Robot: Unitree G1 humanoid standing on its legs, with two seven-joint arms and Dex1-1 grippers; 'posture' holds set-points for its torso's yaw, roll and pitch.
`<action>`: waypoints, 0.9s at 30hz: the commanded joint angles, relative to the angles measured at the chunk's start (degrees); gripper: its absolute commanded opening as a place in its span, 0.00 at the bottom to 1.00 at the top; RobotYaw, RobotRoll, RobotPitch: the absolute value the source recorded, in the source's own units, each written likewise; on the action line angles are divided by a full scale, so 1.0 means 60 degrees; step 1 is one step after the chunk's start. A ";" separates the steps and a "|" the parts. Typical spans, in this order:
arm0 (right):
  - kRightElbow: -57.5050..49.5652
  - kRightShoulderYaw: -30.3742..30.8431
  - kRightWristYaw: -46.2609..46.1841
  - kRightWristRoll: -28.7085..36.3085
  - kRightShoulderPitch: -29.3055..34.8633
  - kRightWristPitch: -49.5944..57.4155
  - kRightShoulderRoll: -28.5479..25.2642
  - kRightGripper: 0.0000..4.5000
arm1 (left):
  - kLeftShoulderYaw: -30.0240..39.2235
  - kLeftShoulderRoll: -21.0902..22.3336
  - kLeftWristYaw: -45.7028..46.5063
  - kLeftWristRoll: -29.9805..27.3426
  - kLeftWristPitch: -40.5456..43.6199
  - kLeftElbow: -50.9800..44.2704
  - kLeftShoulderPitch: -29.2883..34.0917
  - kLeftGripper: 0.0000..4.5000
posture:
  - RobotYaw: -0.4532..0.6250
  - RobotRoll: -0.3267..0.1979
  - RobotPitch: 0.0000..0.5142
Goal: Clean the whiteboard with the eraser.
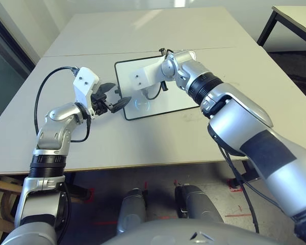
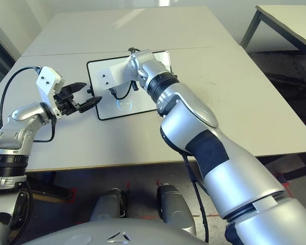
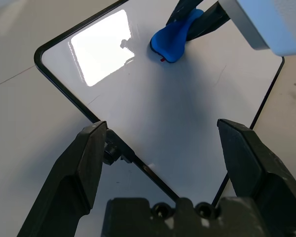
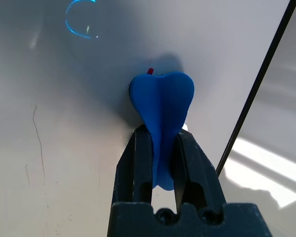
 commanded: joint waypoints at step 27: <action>0.0160 0.0778 -0.0615 -0.0768 0.0262 -0.0178 -0.0188 0.09 | -0.0229 -0.0085 0.0118 0.0055 0.0427 -0.0505 0.0024 1.00 | 0.46 0.62 0.11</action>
